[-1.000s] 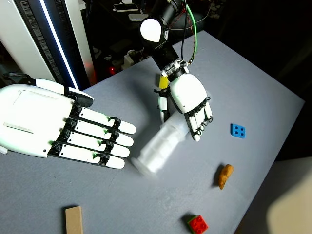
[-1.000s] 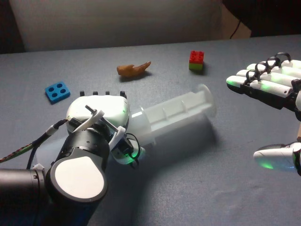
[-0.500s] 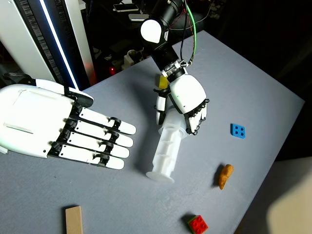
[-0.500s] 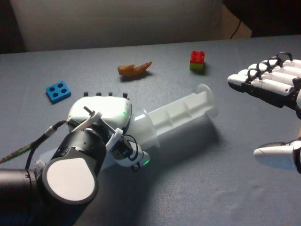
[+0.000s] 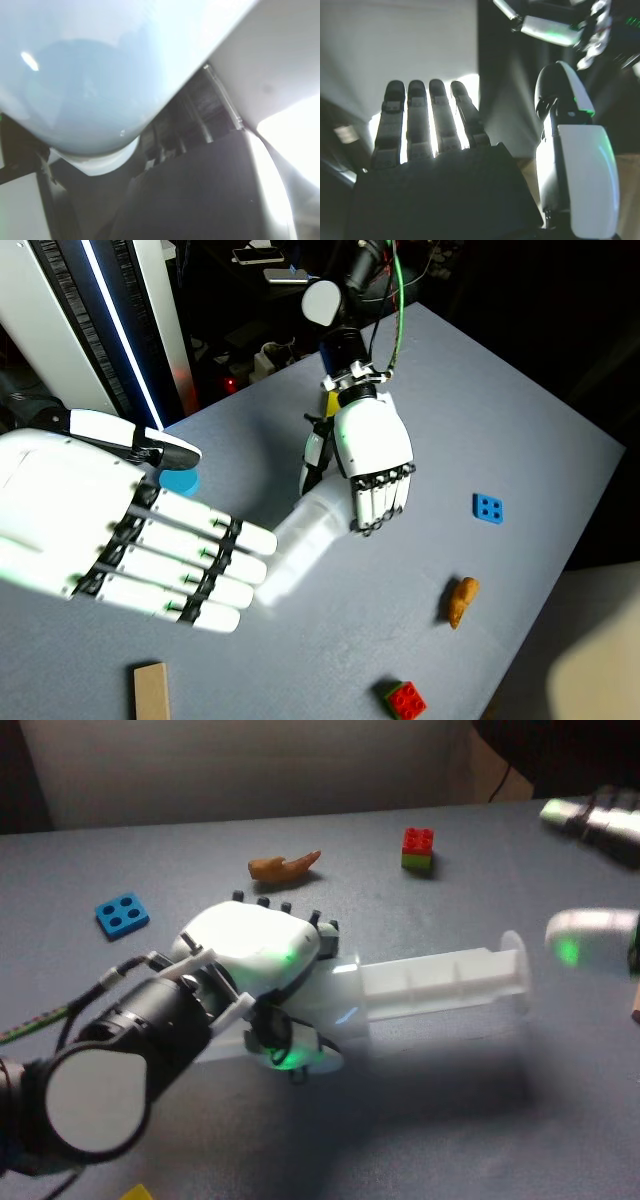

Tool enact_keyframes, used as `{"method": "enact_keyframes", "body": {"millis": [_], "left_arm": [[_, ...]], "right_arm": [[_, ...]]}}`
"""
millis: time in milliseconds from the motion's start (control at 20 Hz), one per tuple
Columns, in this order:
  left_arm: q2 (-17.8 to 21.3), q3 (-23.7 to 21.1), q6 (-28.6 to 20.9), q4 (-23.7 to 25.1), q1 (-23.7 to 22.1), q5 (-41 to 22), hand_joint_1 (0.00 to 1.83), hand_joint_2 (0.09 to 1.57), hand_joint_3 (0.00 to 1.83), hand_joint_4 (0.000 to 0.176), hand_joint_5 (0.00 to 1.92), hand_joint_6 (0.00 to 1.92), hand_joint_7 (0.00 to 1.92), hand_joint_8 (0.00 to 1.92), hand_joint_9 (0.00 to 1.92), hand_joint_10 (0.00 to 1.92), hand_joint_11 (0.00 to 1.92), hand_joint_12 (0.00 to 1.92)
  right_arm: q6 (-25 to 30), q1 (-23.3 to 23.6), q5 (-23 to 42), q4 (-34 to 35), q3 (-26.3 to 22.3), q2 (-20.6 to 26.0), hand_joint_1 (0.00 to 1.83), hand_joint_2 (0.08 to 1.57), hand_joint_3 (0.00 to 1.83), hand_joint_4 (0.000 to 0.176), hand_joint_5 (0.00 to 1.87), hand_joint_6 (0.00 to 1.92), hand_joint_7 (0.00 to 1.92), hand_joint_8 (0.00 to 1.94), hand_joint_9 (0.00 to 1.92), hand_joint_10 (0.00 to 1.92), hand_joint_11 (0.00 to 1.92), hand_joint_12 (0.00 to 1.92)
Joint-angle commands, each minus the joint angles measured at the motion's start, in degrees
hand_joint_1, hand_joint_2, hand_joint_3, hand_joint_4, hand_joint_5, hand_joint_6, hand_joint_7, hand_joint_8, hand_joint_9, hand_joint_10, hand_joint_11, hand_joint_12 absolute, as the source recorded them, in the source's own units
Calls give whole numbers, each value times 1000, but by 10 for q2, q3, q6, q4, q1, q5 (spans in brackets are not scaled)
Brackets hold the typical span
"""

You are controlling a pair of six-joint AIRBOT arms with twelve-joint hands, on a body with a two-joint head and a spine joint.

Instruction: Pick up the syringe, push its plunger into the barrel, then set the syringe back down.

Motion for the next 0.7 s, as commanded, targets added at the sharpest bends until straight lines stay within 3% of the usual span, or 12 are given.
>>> {"method": "enact_keyframes", "body": {"millis": [0, 50, 100, 250, 300, 400, 500, 650], "left_arm": [[6, 5, -3, 40, -7, 29, 1376, 1150, 2, 0, 801, 1046, 880, 1163, 922, 1301, 843, 1364], [8, 9, -3, 43, -8, 23, 1376, 1150, 2, 0, 801, 1046, 880, 1163, 922, 1301, 843, 1364], [12, 15, -3, 49, -12, 9, 1469, 1136, 2, 0, 798, 992, 876, 1125, 940, 1188, 801, 1559], [19, 30, -3, 63, -35, -31, 1491, 1136, 0, 0, 785, 985, 865, 1132, 924, 1175, 825, 1592], [22, 31, -3, 63, -40, -37, 1497, 1116, 0, 0, 812, 965, 923, 1064, 1001, 1075, 832, 1559], [28, 32, -3, 63, -55, -48, 1491, 1140, 0, 0, 785, 984, 857, 1147, 917, 1190, 799, 1622], [33, 31, -3, 62, -64, -55, 1493, 1126, 0, 0, 832, 932, 879, 1111, 946, 1138, 832, 1581], [49, 22, -3, 59, -72, -59, 1492, 1125, 1, 0, 846, 927, 879, 1103, 940, 1153, 815, 1597]], "right_arm": [[5, 10, 81, 17, 0, 1, 259, 1153, 0, 0, 29, 2, 34, 2, 46, 5, 0, 212], [14, 10, 91, 36, 0, -2, 259, 1153, 0, 0, 29, 2, 34, 2, 46, 5, 0, 212], [28, 9, 97, 61, -1, -5, 269, 1149, 0, 0, 32, 3, 52, 8, 54, 7, 0, 205], [46, 8, 101, 148, -8, -7, 240, 1165, 3, 0, 6, 0, 32, 1, 37, 0, 0, 153], [54, 11, 107, 182, -11, -10, 261, 1161, 1, 0, 23, 4, 43, 3, 46, 2, 0, 182], [73, 19, 117, 231, -12, -22, 268, 1155, 0, 0, 33, 4, 53, 3, 52, 3, 0, 212], [74, 16, 130, 251, -12, -36, 260, 1157, 0, 0, 29, 1, 58, 2, 51, 1, 0, 189], [122, 8, 154, 252, -12, -59, 248, 1165, 2, 0, 10, 0, 22, 0, 29, 0, 0, 141]]}}
